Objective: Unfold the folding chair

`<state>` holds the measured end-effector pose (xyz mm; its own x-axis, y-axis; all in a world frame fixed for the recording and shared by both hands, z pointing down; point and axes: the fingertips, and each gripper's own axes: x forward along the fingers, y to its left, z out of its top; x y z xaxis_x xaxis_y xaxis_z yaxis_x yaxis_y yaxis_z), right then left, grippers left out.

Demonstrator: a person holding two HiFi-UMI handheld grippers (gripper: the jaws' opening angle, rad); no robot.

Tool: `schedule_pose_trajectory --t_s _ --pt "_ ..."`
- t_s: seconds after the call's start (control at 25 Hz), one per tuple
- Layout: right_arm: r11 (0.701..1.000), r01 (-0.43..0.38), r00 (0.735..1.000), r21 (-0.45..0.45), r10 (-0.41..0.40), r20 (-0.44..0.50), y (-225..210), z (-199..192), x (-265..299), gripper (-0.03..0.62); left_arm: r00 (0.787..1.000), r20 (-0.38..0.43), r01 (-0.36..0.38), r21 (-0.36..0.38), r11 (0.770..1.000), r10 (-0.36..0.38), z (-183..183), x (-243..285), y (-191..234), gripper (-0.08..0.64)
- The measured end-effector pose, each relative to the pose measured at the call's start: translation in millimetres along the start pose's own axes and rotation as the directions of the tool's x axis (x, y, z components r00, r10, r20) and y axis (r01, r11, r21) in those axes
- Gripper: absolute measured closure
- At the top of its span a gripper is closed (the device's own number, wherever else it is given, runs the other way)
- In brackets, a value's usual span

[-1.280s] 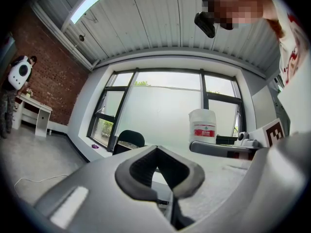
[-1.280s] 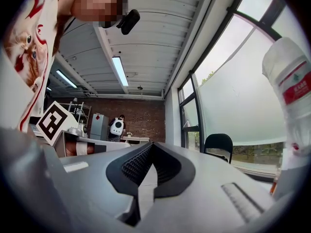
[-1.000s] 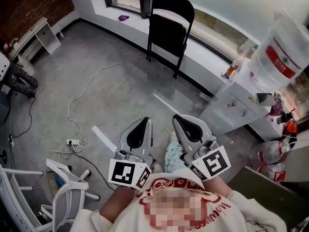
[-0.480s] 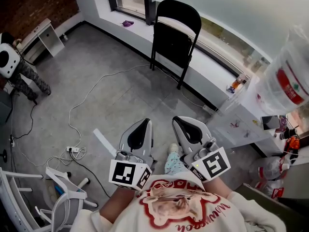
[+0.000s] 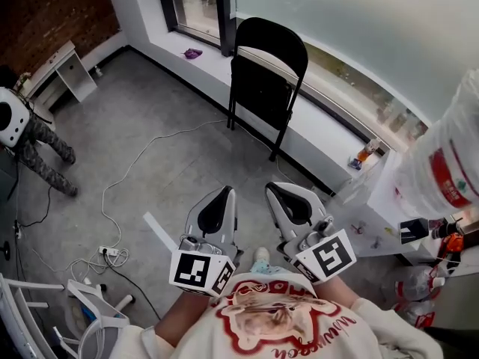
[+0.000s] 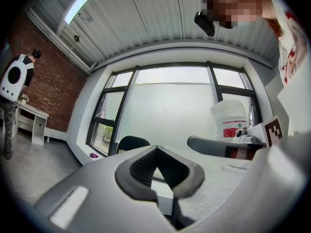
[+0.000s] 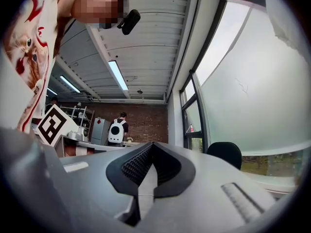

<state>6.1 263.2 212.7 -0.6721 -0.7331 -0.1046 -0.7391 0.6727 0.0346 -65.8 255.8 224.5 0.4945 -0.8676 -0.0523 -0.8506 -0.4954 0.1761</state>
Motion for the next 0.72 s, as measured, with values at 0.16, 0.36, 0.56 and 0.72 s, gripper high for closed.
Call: schedule_pose_trajectory --t_s 0.16,0.36,0.56,0.72 --pt "1.000 -0.002 1.000 0.015 0.002 -0.012 -32 -5 5 0.569 1.000 -0.016 0.004 0.003 1.000 -0.004 -6 31 -5 0.560" --pt "0.999 -0.011 1.000 0.030 0.012 -0.018 -62 -11 10 0.569 1.000 -0.025 -0.010 0.003 1.000 0.010 -10 61 -6 0.560" --pt "0.999 -0.025 0.999 0.044 0.026 -0.023 -84 -17 12 0.569 0.999 -0.024 -0.030 0.020 0.999 0.031 -14 79 -10 0.560" --pt "0.997 -0.028 0.999 0.070 0.031 -0.037 -92 -26 14 0.569 0.998 -0.052 -0.029 0.040 0.999 0.031 -23 84 -14 0.560"
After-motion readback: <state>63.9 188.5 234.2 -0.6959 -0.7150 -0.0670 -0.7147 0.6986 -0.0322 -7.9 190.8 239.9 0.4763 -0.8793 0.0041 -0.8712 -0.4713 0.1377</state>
